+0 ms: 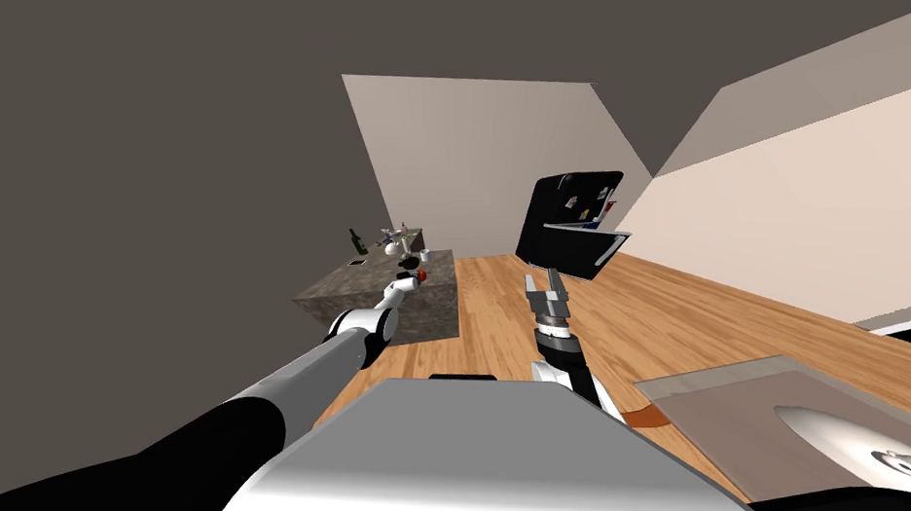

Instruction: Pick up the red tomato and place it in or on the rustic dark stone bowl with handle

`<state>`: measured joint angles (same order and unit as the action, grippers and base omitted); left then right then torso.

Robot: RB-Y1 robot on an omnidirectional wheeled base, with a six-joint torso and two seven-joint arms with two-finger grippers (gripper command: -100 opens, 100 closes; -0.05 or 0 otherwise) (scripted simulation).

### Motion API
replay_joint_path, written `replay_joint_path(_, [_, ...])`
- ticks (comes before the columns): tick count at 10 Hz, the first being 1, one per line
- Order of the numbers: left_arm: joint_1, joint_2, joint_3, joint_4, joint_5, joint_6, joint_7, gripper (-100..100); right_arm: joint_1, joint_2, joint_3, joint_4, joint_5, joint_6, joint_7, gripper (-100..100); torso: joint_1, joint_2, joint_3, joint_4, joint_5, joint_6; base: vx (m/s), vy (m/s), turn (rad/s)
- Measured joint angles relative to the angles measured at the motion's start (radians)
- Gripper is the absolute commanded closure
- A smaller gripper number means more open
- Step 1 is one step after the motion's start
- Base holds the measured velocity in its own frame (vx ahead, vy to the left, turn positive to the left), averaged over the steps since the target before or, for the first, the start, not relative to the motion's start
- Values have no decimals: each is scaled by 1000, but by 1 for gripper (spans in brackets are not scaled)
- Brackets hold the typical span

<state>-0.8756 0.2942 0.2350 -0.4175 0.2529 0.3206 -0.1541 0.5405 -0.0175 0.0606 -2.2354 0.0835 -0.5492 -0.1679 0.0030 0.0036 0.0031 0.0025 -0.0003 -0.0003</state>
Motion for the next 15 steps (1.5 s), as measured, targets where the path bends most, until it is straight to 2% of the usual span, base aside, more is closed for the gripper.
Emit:
replay_joint_path(2, [-6, 2, -15, 8, -12, -5, 47, 100, 0, 0, 0, 0, 0, 0, 0, 0, -2, -1, 0, 0, 0, -1, -21, 12, -18])
replay_joint_path(5, [-14, 4, -58, 16, -57, -12, 126, 100, 0, 0, 0, 0, 0, 0, 0, 0, -1, 1, 1, 1, 0, 0, -30, 32, -44])
replay_joint_path(9, [-20, 6, -97, 20, -102, -16, 226, 100, 0, 0, 0, 0, 0, 0, 0, 0, -2, 1, 1, 1, 0, 0, -18, 19, -23])
replay_joint_path(10, [-21, 6, -97, 22, -102, -18, 232, 0, 0, 0, 0, 0, 0, 0, 0, 0, -2, 0, 1, 1, 0, -1, 0, 0, 0])
replay_joint_path(11, [-21, 6, -97, 22, -102, -18, 231, 100, 0, 0, 0, 0, 0, 0, 0, 0, -3, 0, 0, 1, 0, -1, -96, -18, 118])
replay_joint_path(12, [-74, 12, -106, 103, -79, -57, 213, 100, 0, 0, 0, 0, 0, 0, 0, 0, -4, 4, 3, 2, -1, -1, -115, -17, 89])
replay_joint_path(13, [-1, 1, -104, -34, -128, -7, 242, 100, 0, 0, 0, 0, 0, 0, 0, 0, -3, 7, 4, 2, -1, -2, -78, 2, 26])
replay_joint_path(14, [-4, 3, -107, -37, -117, 9, 242, 100, 0, 0, 0, 0, 0, 0, 0, 0, -3, 6, 4, 3, -1, -1, -32, 7, -12])
replay_joint_path(15, [-22, 5, -108, -8, -103, -9, 228, 100, 0, 0, 0, 0, 0, 0, 0, 0, -4, 3, 3, 3, -1, 0, -59, 9, 172])
